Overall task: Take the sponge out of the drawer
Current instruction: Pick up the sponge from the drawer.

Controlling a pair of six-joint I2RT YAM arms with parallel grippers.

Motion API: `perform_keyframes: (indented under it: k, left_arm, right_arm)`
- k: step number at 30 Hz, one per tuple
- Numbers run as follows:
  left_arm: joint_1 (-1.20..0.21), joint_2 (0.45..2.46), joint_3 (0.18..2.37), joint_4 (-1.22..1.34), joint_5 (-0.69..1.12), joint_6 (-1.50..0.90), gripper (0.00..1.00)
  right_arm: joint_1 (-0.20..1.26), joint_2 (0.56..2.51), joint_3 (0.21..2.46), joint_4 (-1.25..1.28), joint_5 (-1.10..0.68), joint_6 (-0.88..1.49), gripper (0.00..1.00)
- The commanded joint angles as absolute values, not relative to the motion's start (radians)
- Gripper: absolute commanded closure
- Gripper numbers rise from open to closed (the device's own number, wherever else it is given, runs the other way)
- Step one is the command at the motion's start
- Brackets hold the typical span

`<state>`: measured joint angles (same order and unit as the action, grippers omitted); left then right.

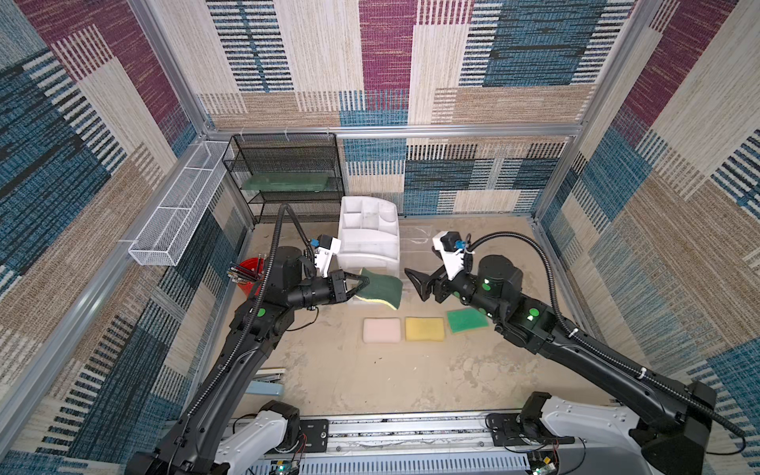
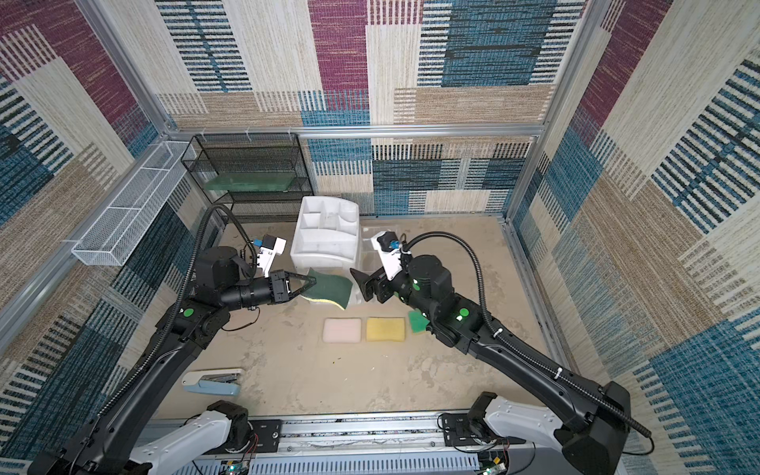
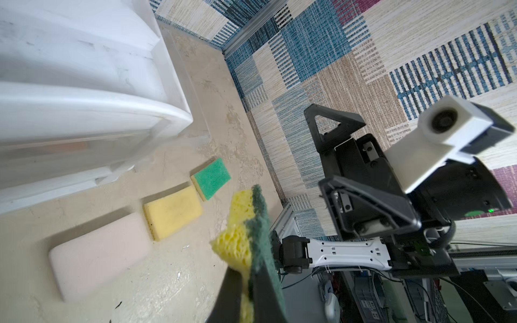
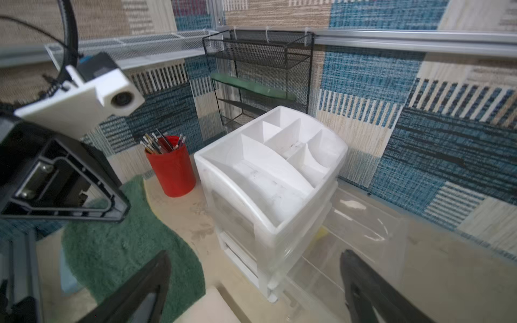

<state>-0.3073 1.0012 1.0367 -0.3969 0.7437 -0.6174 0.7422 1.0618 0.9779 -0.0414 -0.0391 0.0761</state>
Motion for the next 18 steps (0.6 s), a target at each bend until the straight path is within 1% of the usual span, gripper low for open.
perform_keyframes:
  k: [1,6,12,18]
  left_arm:
    - [-0.295,0.983,1.030,-0.404,0.722,-0.592,1.00]
    - [-0.281,0.937,1.009,-0.360,0.721,-0.598,1.00]
    - [-0.275,0.872,0.977,-0.289,0.731,-0.609,1.00]
    - [-0.275,0.865,0.963,-0.245,0.779,-0.625,1.00]
  right_arm:
    - [0.670,1.023,0.926,0.102,-0.262,0.293,0.04]
    - [0.626,1.033,0.863,0.185,-0.426,0.407,0.05]
    - [0.623,1.109,0.770,0.424,-0.670,0.573,0.05]
    - [0.643,1.160,0.747,0.524,-0.725,0.625,0.03]
